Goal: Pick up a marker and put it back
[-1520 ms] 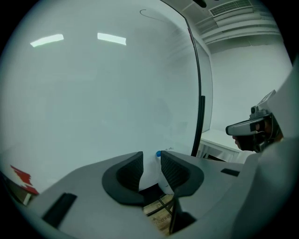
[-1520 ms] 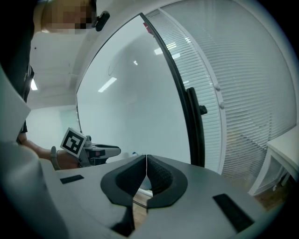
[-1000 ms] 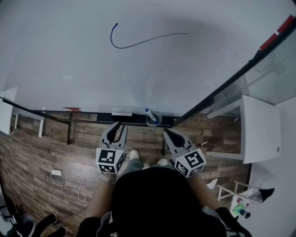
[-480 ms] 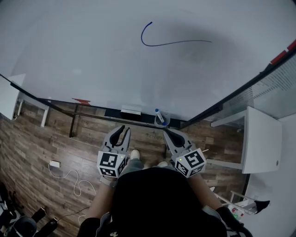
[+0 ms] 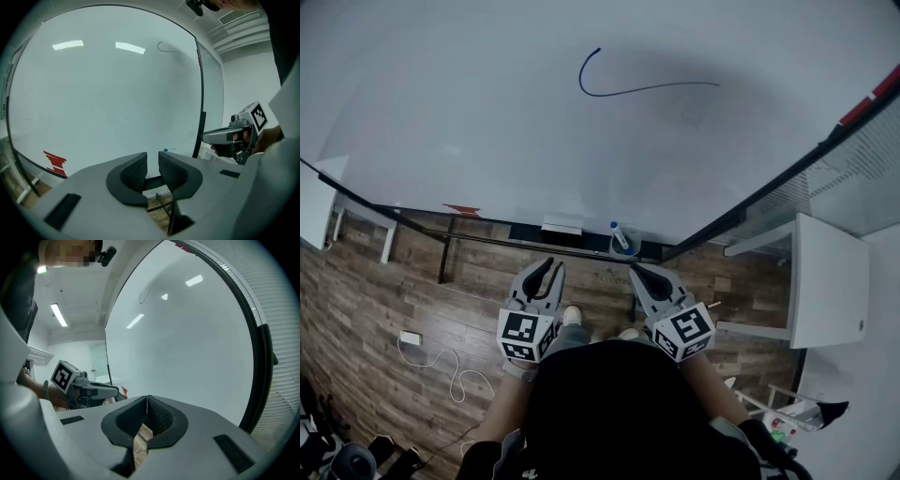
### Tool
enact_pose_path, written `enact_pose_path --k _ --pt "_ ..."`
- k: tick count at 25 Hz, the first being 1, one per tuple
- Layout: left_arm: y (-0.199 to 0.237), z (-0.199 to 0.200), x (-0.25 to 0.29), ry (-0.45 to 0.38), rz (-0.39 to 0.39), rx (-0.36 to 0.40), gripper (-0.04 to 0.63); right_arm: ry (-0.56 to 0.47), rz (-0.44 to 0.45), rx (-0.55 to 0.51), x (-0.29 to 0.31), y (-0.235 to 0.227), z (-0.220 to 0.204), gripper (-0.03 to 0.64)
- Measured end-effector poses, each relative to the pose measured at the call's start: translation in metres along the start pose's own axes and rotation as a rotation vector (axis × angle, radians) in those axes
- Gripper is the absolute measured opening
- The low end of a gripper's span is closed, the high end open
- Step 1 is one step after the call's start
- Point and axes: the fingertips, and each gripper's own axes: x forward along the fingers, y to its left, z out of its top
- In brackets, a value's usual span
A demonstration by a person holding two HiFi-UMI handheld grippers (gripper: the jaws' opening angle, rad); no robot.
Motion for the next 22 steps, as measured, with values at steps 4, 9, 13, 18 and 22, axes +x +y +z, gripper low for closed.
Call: enact_pose_path --k 4,9,13,18,22 --pt "-0.004 0.003 0.004 -0.003 -0.018 0.004 0.089 0.0 -0.018 0.007 -0.003 -0.004 -0.001 0.028" --pt "-0.005 0.005 0.008 -0.006 -0.031 0.005 0.089 0.004 -0.033 0.01 -0.006 -0.006 -0.002 0.028" --pt "-0.006 0.004 0.009 -0.013 -0.039 0.009 0.086 0.005 -0.044 0.009 -0.007 -0.008 -0.003 0.028" --pt "-0.006 0.006 0.011 -0.017 -0.042 0.012 0.084 0.004 -0.053 0.012 -0.008 -0.009 -0.003 0.028" --pt "-0.006 0.004 0.012 -0.015 -0.054 0.024 0.083 0.008 -0.058 0.01 -0.007 -0.009 -0.004 0.028"
